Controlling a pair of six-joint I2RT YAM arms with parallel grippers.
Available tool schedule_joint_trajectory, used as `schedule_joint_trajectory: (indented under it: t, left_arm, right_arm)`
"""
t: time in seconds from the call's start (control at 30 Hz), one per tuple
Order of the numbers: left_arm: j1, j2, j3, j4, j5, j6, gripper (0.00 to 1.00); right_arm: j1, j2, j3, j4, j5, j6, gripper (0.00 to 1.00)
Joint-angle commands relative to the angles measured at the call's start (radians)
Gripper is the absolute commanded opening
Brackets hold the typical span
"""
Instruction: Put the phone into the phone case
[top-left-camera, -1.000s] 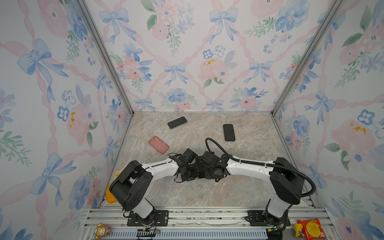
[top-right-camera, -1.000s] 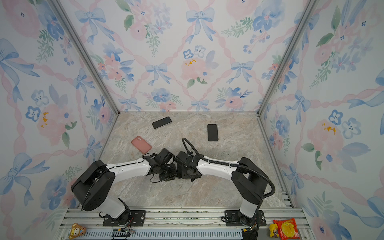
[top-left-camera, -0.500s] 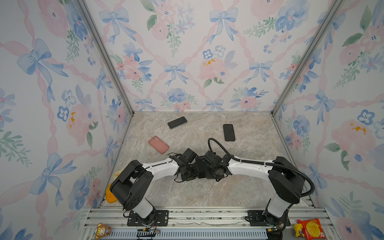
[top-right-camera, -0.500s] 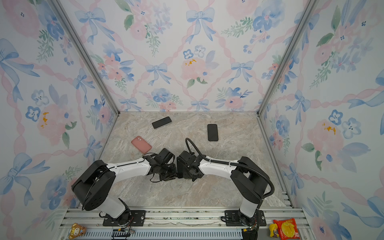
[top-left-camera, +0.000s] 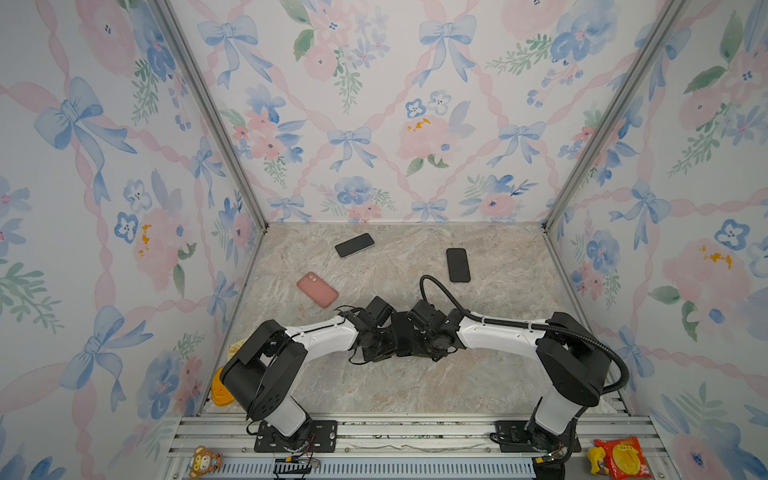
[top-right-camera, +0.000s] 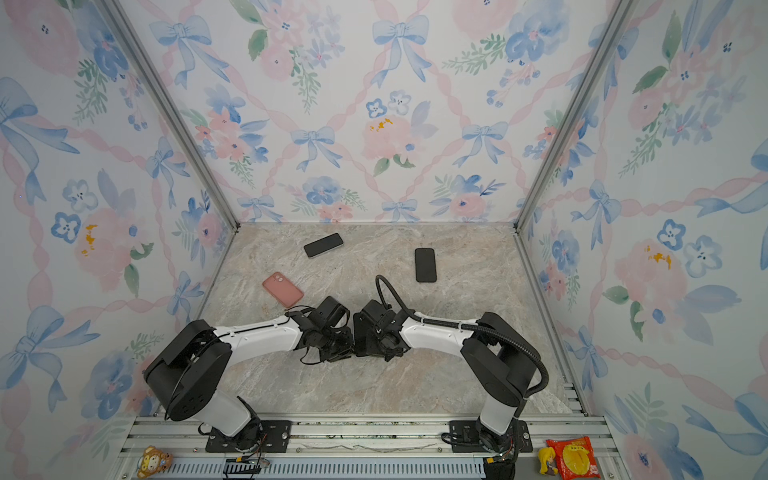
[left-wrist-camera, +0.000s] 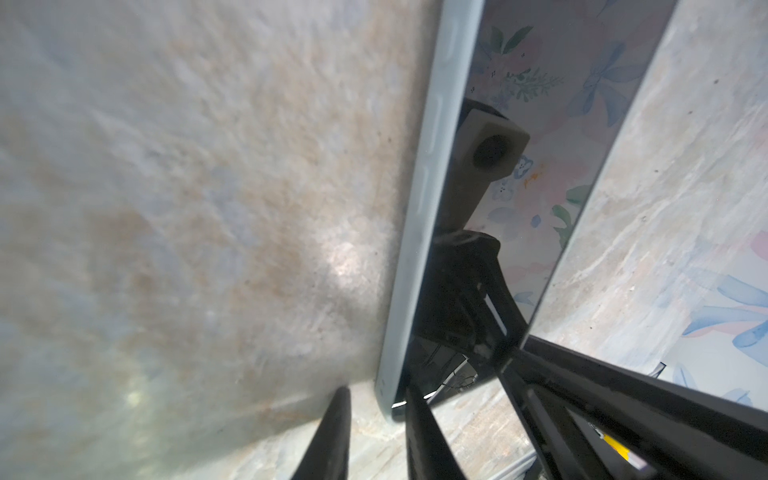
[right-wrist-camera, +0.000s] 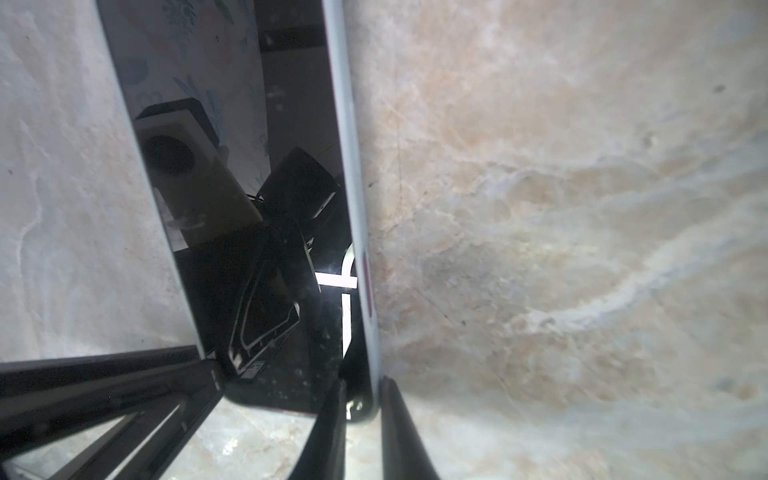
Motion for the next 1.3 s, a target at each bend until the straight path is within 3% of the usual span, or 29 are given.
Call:
schedule_joint_trajectory:
  t: [0.0, 0.57, 0.67, 0.8, 0.97, 1.13, 1.27]
  left_arm:
    - [0.001, 0.043, -0.011, -0.003, -0.016, -0.015, 0.25]
    - [-0.017, 0.060, 0.010, 0.029, -0.003, -0.005, 0.08]
    - [-0.013, 0.003, 0.009, 0.026, -0.033, 0.019, 0.14]
    - [0.057, -0.025, 0.055, -0.016, -0.044, 0.126, 0.25]
    - [0.150, 0.009, 0.126, -0.016, -0.012, 0.242, 0.30]
    - [0.194, 0.096, 0.203, -0.015, 0.029, 0.324, 0.31]
    - [0.204, 0.172, 0.235, -0.015, 0.069, 0.361, 0.30]
  right_arm:
    - [-0.010, 0.045, -0.059, 0.006, -0.029, 0.024, 0.18]
    - [-0.008, 0.004, -0.050, -0.006, -0.009, 0.003, 0.13]
    - [-0.031, -0.068, -0.040, -0.033, 0.048, -0.054, 0.17]
    - [-0.067, -0.150, -0.036, 0.035, 0.096, -0.190, 0.32]
    - [-0.145, -0.088, 0.034, 0.102, 0.018, -0.341, 0.36]
    - [-0.221, 0.011, 0.080, 0.206, -0.135, -0.402, 0.37]
    - [-0.252, 0.078, 0.125, 0.216, -0.185, -0.418, 0.37]
